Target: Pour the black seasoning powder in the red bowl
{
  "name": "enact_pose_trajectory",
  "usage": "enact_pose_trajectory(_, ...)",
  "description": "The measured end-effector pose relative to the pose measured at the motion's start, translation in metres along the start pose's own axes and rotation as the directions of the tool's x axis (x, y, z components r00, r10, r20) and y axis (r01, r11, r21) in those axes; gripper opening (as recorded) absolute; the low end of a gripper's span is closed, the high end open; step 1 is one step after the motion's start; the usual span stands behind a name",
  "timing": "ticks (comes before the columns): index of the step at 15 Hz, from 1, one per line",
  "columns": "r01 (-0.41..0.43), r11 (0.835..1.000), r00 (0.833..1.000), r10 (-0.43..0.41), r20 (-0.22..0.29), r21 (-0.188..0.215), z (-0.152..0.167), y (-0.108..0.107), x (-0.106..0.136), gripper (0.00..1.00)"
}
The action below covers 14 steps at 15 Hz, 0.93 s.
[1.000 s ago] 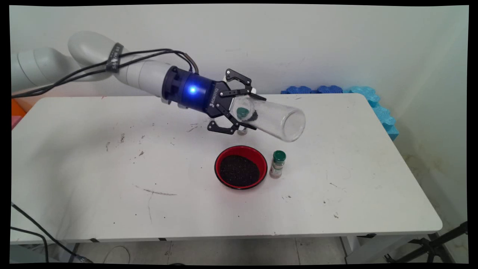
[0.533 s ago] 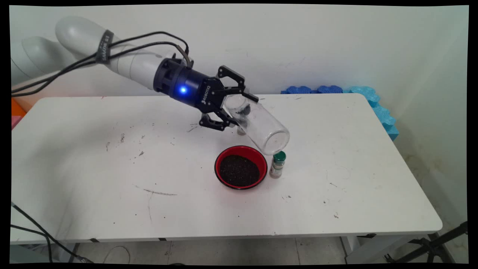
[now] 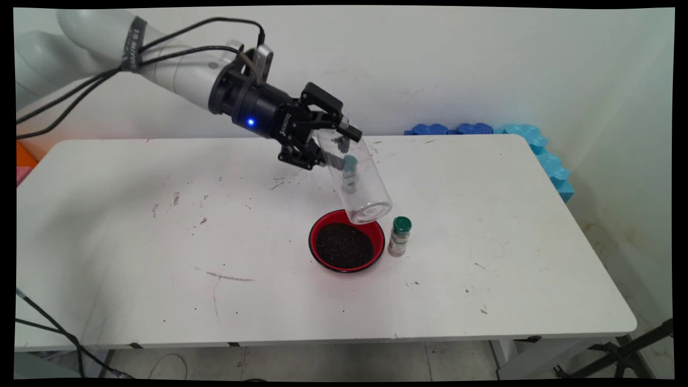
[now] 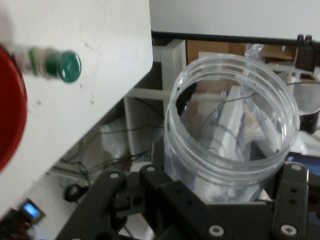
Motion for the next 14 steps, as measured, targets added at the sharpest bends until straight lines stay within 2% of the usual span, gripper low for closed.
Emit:
enact_pose_trajectory(3,-0.122,0.992,0.992,0.123,-0.005,0.020,-0.007,0.008,0.000,0.00)
enact_pose_trajectory(7,-0.312,0.949,0.950,0.313,-0.016,0.052,-0.018,0.025,0.000,0.00)
enact_pose_trajectory(10,-0.451,0.888,0.890,0.455,-0.028,0.083,-0.027,0.040,0.001,0.00)
enact_pose_trajectory(12,-0.533,0.840,0.842,0.539,-0.031,0.106,-0.032,0.049,0.002,0.00)
enact_pose_trajectory(14,-0.614,0.778,0.782,0.623,-0.031,0.134,-0.037,0.057,0.002,0.00)
